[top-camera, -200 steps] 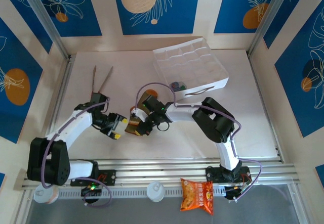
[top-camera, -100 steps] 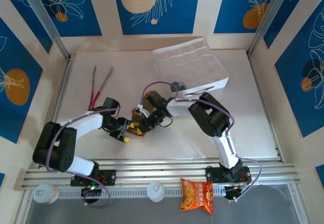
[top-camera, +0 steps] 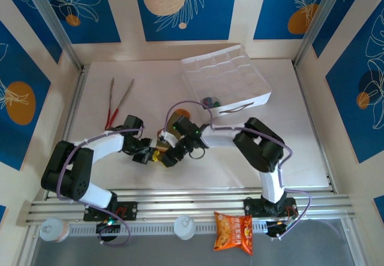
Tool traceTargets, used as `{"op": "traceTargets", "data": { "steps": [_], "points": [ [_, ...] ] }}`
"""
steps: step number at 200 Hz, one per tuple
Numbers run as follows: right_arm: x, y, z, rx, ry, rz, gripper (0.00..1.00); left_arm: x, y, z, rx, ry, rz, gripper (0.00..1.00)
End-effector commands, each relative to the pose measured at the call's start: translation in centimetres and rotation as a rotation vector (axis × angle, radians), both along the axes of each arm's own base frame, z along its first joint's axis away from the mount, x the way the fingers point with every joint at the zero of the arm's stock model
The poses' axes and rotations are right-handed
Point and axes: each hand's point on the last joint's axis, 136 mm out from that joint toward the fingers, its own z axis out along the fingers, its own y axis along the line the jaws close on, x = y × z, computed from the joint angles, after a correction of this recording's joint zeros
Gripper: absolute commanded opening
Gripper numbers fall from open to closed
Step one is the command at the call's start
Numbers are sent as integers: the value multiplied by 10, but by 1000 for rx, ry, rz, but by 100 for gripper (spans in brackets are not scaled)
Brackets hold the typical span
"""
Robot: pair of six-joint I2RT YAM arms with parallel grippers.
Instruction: Roll the socks
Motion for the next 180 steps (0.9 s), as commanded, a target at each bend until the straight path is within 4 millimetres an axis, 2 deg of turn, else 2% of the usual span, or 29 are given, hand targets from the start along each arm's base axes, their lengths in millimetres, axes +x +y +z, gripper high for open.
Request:
{"op": "traceTargets", "data": {
  "steps": [1, 17, 41, 61, 83, 107, 125, 152, 180],
  "points": [
    [8, -7, 13, 9, -377, 25, 56, -43, 26, -24, 167, 237, 29, 0],
    [11, -10, 22, -42, -520, 50, 57, -44, 26, -21, 182, 276, 17, 0],
    [10, -7, 21, -113, -681, 114, 59, -43, 26, -18, 198, 316, -6, 0],
    [12, -1, 15, -149, -733, 139, 59, -42, 27, -16, 217, 347, -26, 0],
    [24, 6, 6, -204, -776, 121, 58, -40, 26, -15, 220, 363, -39, 0],
    [30, 15, 6, -198, -770, 115, 55, -38, 26, -16, 222, 360, -43, 0],
    [34, 16, -2, -227, -730, 108, 43, -38, 24, -17, 212, 360, -43, 0],
    [36, 6, -16, -266, -661, 72, 18, -35, 23, -15, 202, 345, -39, 0],
    [33, -5, -25, -279, -586, 41, 0, -31, 21, -12, 176, 325, -37, 0]
  ]
}}
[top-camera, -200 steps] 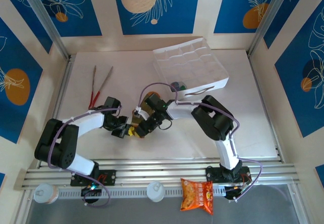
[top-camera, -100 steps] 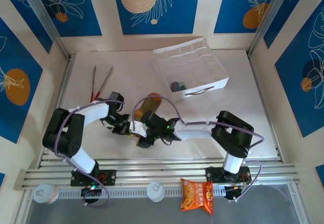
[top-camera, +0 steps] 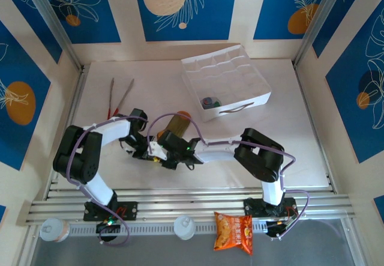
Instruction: Roll the socks
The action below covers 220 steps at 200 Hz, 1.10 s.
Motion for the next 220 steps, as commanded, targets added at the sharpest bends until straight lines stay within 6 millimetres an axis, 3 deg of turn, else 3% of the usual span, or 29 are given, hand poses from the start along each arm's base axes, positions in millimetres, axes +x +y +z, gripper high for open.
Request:
{"op": "traceTargets", "data": {
  "steps": [1, 16, 47, 63, 81, 105, 160, 220],
  "points": [
    [7, -19, -16, -43, 71, -83, 0, -25, 19, -14, 94, 96, -13, 0],
    [7, -24, -16, -21, 145, -114, 0, -21, 19, -10, 83, 66, -8, 1],
    [0, -31, -23, 27, 407, -156, 0, -4, 26, 12, 84, -74, -1, 35],
    [-4, -35, -31, 31, 549, -181, 0, 4, 27, 23, 65, -158, -3, 59],
    [-6, -41, -44, 16, 713, -235, 0, 11, 28, 33, 48, -259, -26, 70],
    [-6, -47, -57, 2, 867, -307, 0, 23, 21, 40, -13, -430, -72, 66],
    [10, -57, -69, 0, 1062, -445, 0, 31, -1, 40, -110, -602, -158, 41],
    [16, -58, -73, -12, 1110, -476, 0, 38, -12, 13, -102, -591, -201, 43]
  ]
}}
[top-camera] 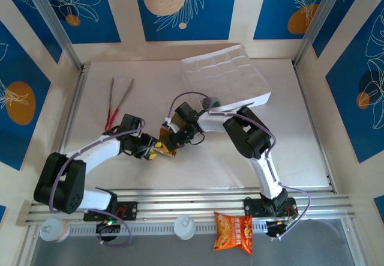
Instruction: Roll the socks
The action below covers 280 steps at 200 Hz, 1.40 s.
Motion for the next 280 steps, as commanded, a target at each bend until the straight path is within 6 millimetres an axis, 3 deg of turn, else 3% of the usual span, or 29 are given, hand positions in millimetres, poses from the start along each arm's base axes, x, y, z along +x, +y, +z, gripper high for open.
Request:
{"op": "traceTargets", "data": {
  "steps": [1, 31, 59, 72, 91, 116, 134, 188, 232, 267, 280],
  "points": [
    [-21, -43, -65, -273, 146, -60, 0, 5, -7, -9, 2, -25, -43, 43],
    [-19, -42, -64, -275, 124, -57, 0, -23, -2, -47, 58, 132, -70, 38],
    [-14, -35, -50, -248, -38, -16, 17, -54, 13, -68, 144, 303, -88, 36],
    [-8, -32, -33, -211, -182, -4, 32, -63, 17, -70, 173, 351, -103, 36],
    [2, -31, -6, -172, -437, 5, 45, -68, 22, -69, 206, 386, -119, 35],
    [7, -32, 37, -98, -763, 22, 53, -66, 22, -67, 216, 401, -122, 35],
    [1, -34, 50, -104, -894, 92, 55, -63, 22, -65, 222, 401, -127, 35],
    [-20, -15, 41, -230, -1217, 367, 56, -54, 17, -63, 217, 412, -141, 35],
    [-12, -3, 20, -320, -1303, 433, 54, -52, 14, -65, 205, 432, -151, 35],
    [-1, -6, -5, -419, -1278, 444, 44, -48, 13, -62, 194, 425, -149, 35],
    [-1, -10, -12, -436, -1250, 440, 30, -47, 13, -60, 188, 420, -145, 35]
  ]
}}
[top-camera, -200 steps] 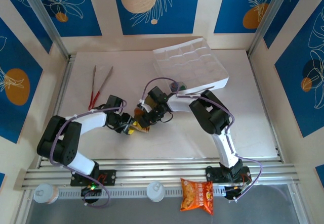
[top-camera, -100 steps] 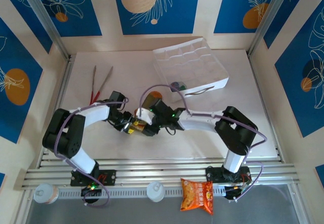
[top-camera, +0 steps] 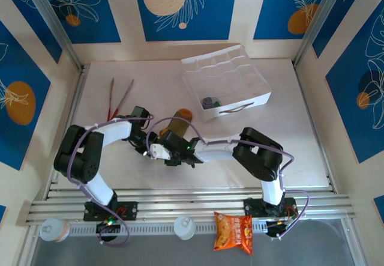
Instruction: Roll the socks
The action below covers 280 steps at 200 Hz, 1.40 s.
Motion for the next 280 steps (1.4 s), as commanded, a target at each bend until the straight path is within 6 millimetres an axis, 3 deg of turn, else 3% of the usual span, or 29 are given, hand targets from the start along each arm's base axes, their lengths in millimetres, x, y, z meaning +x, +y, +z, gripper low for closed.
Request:
{"op": "traceTargets", "data": {
  "steps": [1, 13, 28, 71, 88, 114, 152, 188, 250, 264, 280],
  "points": [
    [10, -7, -14, -57, -13, -46, 29, -46, 20, -31, 112, 180, -25, 35],
    [9, -10, -18, -60, 18, -66, 12, -44, 20, -28, 105, 171, -17, 35],
    [3, -17, -25, -60, 88, -95, 0, -40, 21, -19, 94, 154, 4, 37],
    [-29, -28, -34, 27, 457, -184, 0, -14, 28, 26, 61, -32, 137, 71],
    [-40, -30, -39, 69, 611, -223, 0, -9, 28, 39, 32, -85, 164, 75],
    [-46, -36, -49, 110, 825, -320, 0, -7, 25, 51, -6, -151, 162, 73],
    [-38, -45, -60, 154, 1076, -471, 0, -25, 27, 47, -28, -147, 154, 66],
    [-28, -51, -67, 166, 1217, -573, 0, -16, 14, 40, -101, -195, 148, 58],
    [-21, -48, -73, 129, 1349, -639, 0, 0, 0, 15, -98, -189, 113, 58],
    [-17, -47, -72, 131, 1337, -642, 0, -8, 1, 3, -70, -136, 95, 57],
    [-13, -43, -64, 146, 1305, -612, 8, -32, 10, -16, -5, -11, 84, 54]
  ]
}}
